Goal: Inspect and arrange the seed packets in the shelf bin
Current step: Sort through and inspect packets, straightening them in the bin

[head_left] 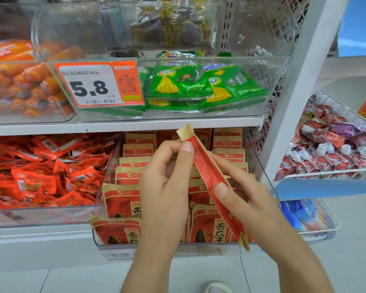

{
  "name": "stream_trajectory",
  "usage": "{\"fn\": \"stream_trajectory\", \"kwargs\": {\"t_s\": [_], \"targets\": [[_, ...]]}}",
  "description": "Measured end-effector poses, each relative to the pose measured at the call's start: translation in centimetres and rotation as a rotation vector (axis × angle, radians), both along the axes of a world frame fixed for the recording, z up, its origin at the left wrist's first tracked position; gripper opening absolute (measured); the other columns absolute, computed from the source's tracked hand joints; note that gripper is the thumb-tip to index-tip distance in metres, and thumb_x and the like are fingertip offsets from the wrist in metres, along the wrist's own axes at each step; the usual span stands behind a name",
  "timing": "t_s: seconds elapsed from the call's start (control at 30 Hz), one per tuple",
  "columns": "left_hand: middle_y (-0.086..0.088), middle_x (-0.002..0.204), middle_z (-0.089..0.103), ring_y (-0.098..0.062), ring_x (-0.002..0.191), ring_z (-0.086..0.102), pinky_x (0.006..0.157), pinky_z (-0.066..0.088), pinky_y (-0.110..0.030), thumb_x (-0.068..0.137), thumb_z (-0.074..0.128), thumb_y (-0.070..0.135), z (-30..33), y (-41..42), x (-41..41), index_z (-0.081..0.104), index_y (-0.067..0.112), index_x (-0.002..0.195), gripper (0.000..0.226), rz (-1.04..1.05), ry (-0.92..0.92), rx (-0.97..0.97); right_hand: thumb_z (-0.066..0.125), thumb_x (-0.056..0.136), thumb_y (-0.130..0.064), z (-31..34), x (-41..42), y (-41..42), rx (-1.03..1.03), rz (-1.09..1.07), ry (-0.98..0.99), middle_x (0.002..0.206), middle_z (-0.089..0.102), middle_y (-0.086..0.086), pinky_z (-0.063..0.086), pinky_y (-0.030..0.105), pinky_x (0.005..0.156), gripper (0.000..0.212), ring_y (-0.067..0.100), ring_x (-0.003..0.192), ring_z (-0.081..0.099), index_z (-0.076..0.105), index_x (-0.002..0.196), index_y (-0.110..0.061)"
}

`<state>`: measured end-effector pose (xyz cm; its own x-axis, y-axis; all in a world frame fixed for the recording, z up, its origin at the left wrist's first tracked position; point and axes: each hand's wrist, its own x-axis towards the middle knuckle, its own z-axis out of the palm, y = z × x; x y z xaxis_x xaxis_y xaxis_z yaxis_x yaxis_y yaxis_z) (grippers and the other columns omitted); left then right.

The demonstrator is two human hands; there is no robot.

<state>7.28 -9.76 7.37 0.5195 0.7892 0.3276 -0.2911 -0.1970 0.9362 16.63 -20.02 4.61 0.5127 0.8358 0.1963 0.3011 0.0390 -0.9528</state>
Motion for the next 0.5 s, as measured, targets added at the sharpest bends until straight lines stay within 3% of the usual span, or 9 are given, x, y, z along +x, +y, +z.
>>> {"fn": "stream_trajectory", "kwargs": {"t_s": [0.1, 0.2, 0.3, 0.37, 0.43, 0.5], "targets": [[0.004, 0.077, 0.068, -0.016, 0.077, 0.065, 0.074, 0.054, -0.031, 0.097, 0.053, 0.030, -0.5, 0.2, 0.0, 0.066, 0.019, 0.083, 0.022, -0.011, 0.016, 0.032, 0.053, 0.069, -0.084, -0.2, 0.1, 0.1, 0.006, -0.001, 0.007, 0.135, 0.055, -0.025, 0.044, 0.027, 0.100, 0.072, -0.004, 0.125, 0.051, 0.048, 0.134, -0.055], [0.004, 0.081, 0.070, -0.018, 0.080, 0.068, 0.078, 0.056, -0.036, 0.095, 0.053, 0.031, -0.3, 0.2, -0.1, 0.067, 0.019, 0.088, 0.020, -0.022, 0.019, 0.035, 0.059, 0.070, -0.076, 0.0, -0.1, 0.1, 0.024, 0.001, 0.024, 0.131, 0.057, -0.027, 0.048, 0.019, 0.093, 0.068, -0.004, 0.120, 0.055, 0.049, 0.134, -0.053], [0.009, 0.106, 0.070, -0.009, 0.098, 0.069, 0.085, 0.057, -0.033, 0.093, 0.062, 0.038, -0.5, 0.2, 0.0, 0.062, 0.023, 0.107, 0.020, -0.090, 0.011, 0.020, 0.058, 0.075, -0.059, 0.2, -0.1, 0.2, 0.095, -0.047, 0.056, 0.123, 0.062, -0.028, 0.049, 0.011, 0.082, 0.067, -0.004, 0.110, 0.060, 0.046, 0.139, -0.043], [0.016, 0.120, 0.064, -0.007, 0.108, 0.065, 0.088, 0.056, -0.030, 0.086, 0.063, 0.046, -0.6, 0.2, 0.0, 0.057, 0.032, 0.115, 0.033, -0.155, 0.054, 0.036, 0.058, 0.074, -0.058, 0.1, 0.2, 0.1, 0.176, -0.152, 0.079, 0.122, 0.063, -0.021, 0.051, 0.017, 0.084, 0.077, 0.001, 0.112, 0.061, 0.040, 0.146, -0.035], [0.022, 0.117, 0.064, 0.000, 0.108, 0.064, 0.085, 0.054, -0.021, 0.087, 0.067, 0.047, -0.5, 0.1, -0.1, 0.059, 0.035, 0.113, 0.030, -0.264, 0.178, 0.082, 0.062, 0.070, -0.060, 0.2, 0.7, -0.1, 0.253, -0.284, 0.144, 0.117, 0.065, -0.015, 0.055, 0.028, 0.085, 0.087, 0.008, 0.109, 0.064, 0.037, 0.148, -0.032], [0.025, 0.108, 0.067, 0.005, 0.102, 0.063, 0.082, 0.052, -0.014, 0.087, 0.067, 0.039, -0.5, -0.2, -0.1, 0.064, 0.035, 0.103, 0.017, -0.365, 0.298, 0.159, 0.069, 0.065, -0.059, 0.4, 1.1, -0.3, 0.314, -0.373, 0.203, 0.115, 0.065, -0.008, 0.056, 0.031, 0.082, 0.094, 0.011, 0.105, 0.066, 0.036, 0.148, -0.031]]}}
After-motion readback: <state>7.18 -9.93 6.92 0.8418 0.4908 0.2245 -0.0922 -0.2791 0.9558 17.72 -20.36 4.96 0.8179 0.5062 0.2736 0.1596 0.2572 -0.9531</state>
